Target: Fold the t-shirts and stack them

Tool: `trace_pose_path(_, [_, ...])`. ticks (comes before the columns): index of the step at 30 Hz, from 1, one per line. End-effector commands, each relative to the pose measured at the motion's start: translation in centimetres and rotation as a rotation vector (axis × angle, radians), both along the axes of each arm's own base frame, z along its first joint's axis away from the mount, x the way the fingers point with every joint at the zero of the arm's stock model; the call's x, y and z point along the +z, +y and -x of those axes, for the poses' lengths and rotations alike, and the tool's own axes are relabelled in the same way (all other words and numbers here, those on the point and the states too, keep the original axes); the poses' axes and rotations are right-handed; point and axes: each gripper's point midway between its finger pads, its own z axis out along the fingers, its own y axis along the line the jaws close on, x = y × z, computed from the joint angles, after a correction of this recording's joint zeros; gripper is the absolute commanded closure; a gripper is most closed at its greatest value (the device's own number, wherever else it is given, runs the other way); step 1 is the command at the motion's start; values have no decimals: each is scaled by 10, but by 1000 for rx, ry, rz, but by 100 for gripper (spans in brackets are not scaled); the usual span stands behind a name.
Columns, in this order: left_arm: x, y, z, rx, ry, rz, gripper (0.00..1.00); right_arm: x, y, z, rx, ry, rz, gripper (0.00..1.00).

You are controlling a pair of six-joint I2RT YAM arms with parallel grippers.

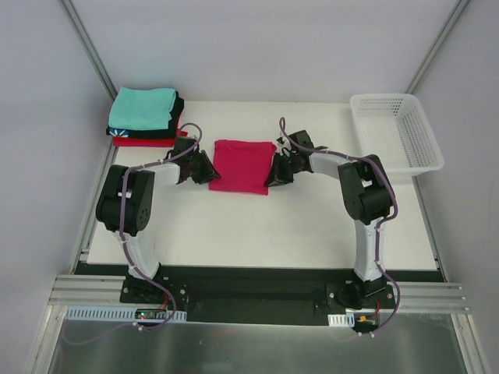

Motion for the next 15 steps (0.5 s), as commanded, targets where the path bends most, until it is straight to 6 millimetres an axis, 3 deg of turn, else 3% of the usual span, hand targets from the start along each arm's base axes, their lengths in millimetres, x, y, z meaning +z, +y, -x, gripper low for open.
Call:
trace_pose_path(1, [-6, -4, 34, -14, 58, -4, 75, 7, 2, 17, 17, -28, 6, 94])
trace_pose_path(4, [5, -7, 52, -27, 35, -9, 76, 1, 0, 34, 32, -9, 20, 96])
trace_pose_path(6, [-1, -5, 70, -24, 57, -16, 76, -1, 0, 50, 50, -2, 36, 96])
trace_pose_path(7, [8, -5, 74, -24, 33, -10, 76, -1, 2, 57, 60, -5, 44, 97])
trace_pose_path(9, [1, -4, 96, -27, 53, -21, 76, 5, 1, 68, 70, -17, 52, 97])
trace_pose_path(10, [11, -4, 101, -24, 23, -14, 76, -2, -1, 83, 82, -2, 74, 98])
trace_pose_path(11, [4, 1, 114, -14, 46, -21, 76, -5, -4, 92, 83, 8, 87, 98])
trace_pose_path(12, [4, 2, 119, -9, 43, -20, 76, 4, -5, 95, 82, -24, 85, 99])
trace_pose_path(13, [13, 2, 125, -9, 20, -9, 76, -6, -9, 115, 95, 4, 111, 99])
trace_pose_path(15, [11, 7, 138, -1, 27, -21, 76, -1, -11, 126, 95, -21, 121, 99])
